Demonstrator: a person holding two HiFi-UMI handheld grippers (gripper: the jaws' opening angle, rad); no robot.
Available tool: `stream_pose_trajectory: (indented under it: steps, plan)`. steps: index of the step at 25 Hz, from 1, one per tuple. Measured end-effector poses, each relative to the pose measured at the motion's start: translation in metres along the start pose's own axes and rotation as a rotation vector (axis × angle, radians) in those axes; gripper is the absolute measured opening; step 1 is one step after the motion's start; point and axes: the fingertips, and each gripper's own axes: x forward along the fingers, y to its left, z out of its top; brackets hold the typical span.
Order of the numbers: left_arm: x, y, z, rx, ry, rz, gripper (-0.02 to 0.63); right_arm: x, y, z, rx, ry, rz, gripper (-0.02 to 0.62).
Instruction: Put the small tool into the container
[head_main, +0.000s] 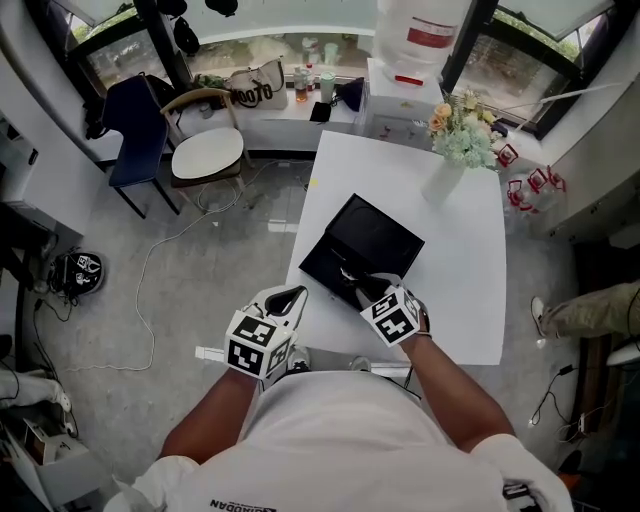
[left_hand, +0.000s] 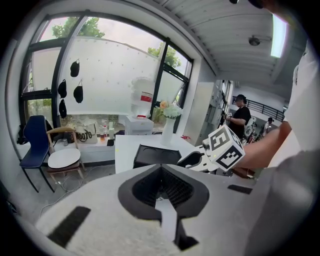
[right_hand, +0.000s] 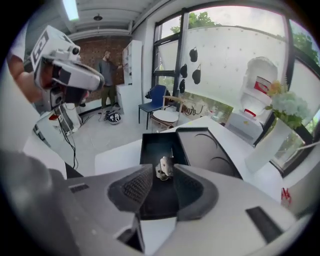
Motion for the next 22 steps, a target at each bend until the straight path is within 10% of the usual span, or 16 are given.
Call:
stream_pose_trajectory:
  steps: [9,22]
  plan:
    - [0.01,-0.028,0.023,0.042,-0.039,-0.049,0.009,-0.087,-0.011,0.02,0.301,-0.265,0.034,0.133]
    - [0.007,-0.064,0.064,0.078,-0.121,-0.101,0.009,-0.186,-0.026,0.033,0.464,-0.563,-0.022,0.08]
